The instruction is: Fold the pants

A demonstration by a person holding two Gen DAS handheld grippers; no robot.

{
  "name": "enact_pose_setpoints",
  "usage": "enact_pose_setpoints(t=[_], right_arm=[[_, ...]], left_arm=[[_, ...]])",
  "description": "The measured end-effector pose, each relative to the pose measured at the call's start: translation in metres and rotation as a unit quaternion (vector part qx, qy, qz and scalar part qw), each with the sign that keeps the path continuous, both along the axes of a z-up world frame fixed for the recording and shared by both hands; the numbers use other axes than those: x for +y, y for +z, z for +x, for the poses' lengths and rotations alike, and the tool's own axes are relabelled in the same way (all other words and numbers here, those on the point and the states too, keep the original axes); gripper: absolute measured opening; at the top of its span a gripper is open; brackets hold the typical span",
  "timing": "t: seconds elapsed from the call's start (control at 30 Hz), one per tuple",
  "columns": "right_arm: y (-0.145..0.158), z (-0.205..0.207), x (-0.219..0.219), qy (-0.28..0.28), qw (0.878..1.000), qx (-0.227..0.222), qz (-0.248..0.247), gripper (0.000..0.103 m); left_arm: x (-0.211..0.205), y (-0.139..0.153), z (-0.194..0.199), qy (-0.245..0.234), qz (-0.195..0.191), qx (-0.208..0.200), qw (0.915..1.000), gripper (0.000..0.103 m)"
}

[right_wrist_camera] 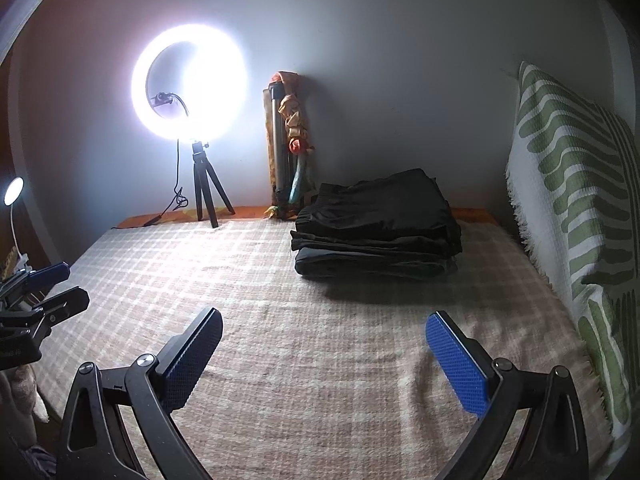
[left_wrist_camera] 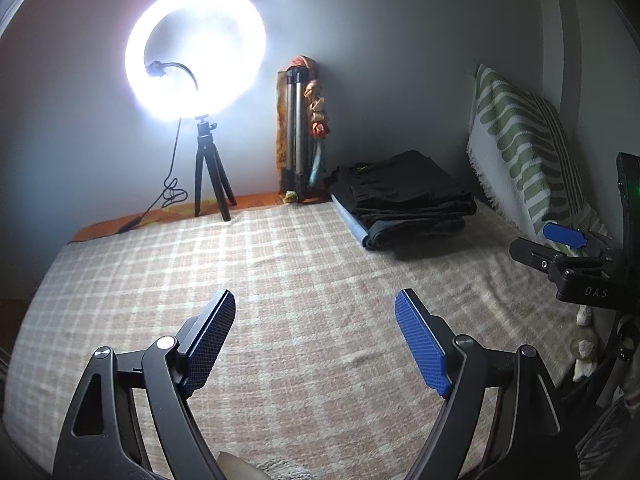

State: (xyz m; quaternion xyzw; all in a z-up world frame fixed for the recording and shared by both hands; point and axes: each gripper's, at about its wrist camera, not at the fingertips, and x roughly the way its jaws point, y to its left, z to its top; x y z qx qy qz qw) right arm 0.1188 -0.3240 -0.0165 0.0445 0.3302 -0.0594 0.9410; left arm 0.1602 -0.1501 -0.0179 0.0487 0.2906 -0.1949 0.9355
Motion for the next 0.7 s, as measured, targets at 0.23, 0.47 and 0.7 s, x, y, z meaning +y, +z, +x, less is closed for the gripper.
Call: enact_pose_setpoints(t=[0.23,0.47,0.7], right_arm=[[-0.0057,0.0045,-0.0016,-0.002,1.0,0.008,0.008,0.103],[-0.0071,0.0053,-0.0004,-0.001,1.0,0.009,0.01,0.103],[-0.0083,0.0047,-0.0004,-0.003,1.0,0.009,0.014,0.103]], left_arm=[[0.0036,0.0025,0.0007,0.005,-0.005,-0.002,1.0,0.083],[0.0053,0.0042,-0.0013,0.008,-0.007,-0.004,0.9999,0.084],[0.0064,0.005,-0.0026,0.008,-0.009,-0.004,0.9999,0.084]])
